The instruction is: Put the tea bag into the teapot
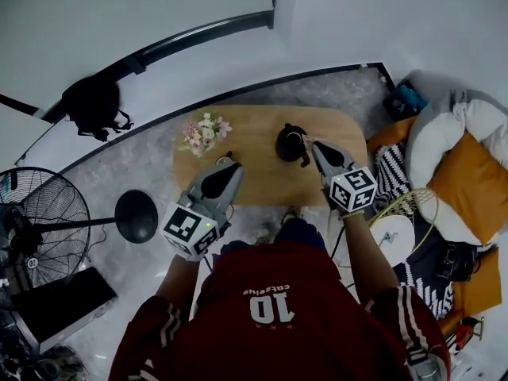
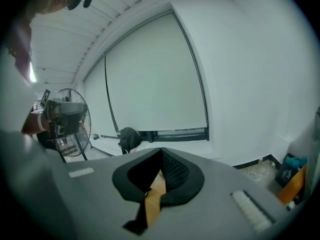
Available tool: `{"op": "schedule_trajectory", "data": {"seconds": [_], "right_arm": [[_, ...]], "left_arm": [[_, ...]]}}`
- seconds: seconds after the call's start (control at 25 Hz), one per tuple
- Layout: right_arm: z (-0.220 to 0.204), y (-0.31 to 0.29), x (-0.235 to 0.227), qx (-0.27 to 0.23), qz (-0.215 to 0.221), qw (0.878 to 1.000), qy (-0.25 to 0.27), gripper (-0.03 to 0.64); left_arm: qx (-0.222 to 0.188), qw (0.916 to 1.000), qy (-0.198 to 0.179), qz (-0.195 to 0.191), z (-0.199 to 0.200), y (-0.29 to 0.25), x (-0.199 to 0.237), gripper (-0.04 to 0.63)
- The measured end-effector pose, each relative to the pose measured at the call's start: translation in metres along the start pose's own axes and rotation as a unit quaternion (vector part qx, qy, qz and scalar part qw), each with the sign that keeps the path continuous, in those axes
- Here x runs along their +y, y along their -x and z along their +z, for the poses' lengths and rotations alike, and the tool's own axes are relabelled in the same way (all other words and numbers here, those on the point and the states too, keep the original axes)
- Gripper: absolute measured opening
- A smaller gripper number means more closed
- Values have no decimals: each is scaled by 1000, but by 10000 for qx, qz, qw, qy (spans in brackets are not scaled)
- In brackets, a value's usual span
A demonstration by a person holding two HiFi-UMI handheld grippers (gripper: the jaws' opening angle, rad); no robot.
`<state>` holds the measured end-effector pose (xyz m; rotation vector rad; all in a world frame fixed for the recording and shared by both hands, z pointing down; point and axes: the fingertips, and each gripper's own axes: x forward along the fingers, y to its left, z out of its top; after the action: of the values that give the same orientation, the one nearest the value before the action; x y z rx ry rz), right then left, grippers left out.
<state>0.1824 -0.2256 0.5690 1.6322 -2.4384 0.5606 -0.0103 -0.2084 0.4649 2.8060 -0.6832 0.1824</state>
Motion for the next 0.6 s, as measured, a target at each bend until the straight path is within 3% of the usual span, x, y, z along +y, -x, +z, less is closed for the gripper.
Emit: {"op": "schedule_trajectory", "data": {"seconds": [0.6], "right_arm": [[-61, -53, -48, 591, 142, 9978, -271, 2]], "left_arm": [[300, 9988, 96, 373, -15, -7, 10, 2]]}}
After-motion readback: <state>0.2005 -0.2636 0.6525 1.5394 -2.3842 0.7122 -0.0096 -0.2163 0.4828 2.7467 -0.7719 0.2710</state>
